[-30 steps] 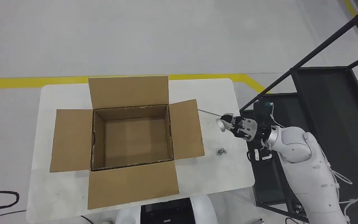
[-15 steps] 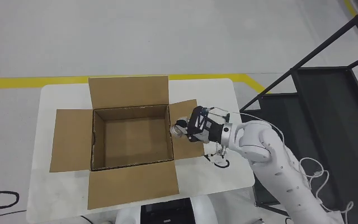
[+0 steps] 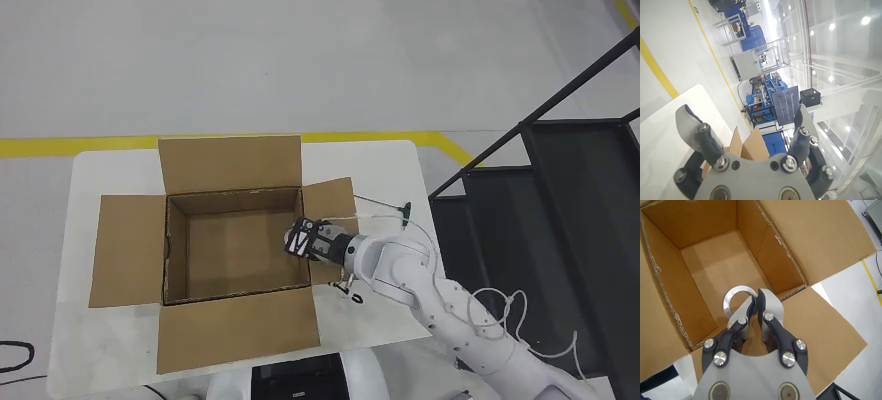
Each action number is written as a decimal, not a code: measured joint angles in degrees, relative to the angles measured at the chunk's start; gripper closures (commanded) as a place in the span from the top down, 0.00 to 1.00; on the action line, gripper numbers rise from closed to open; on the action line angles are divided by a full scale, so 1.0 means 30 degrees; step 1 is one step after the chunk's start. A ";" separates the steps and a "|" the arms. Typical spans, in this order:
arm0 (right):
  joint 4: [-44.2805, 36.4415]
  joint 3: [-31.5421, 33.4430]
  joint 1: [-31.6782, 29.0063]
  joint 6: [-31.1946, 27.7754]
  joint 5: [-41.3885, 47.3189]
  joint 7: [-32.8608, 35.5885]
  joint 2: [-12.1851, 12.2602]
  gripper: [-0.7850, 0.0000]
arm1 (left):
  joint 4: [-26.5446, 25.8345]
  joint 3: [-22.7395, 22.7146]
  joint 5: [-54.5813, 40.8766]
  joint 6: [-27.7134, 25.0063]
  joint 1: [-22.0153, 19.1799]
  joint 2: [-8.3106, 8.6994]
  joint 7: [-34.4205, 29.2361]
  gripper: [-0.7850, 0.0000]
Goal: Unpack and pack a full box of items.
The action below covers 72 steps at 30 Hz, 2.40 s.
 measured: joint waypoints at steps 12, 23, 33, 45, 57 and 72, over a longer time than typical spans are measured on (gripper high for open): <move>-0.0729 0.0531 -0.0702 -0.2233 0.2600 -0.1142 0.0057 1.00 | 0.0000 0.0000 0.0000 0.0000 0.0000 0.0000 0.0000 1.00; -0.0705 0.9528 -0.5600 -1.1518 1.0167 -0.3833 0.1857 1.00 | 0.0000 0.0000 0.0000 0.0000 0.0000 0.0000 0.0000 1.00; 0.2917 1.4080 -0.7872 -1.1589 1.0231 -0.4988 0.2316 1.00 | 0.0000 0.0000 0.0000 0.0000 0.0000 0.0000 0.0000 1.00; 0.5971 1.0998 -0.7085 -0.5496 0.3444 -0.5924 0.1868 1.00 | 0.0000 0.0000 0.0000 0.0000 0.0000 0.0000 0.0000 1.00; 0.8754 0.9166 -0.6414 -0.1943 0.1996 -0.6633 0.1467 1.00 | 0.0000 0.0000 0.0000 0.0000 0.0000 0.0000 0.0000 1.00; 1.0363 0.8096 -0.5783 -0.3190 0.2148 -0.5987 0.1348 0.44 | 0.0000 0.0000 0.0000 0.0000 0.0000 0.0000 0.0000 1.00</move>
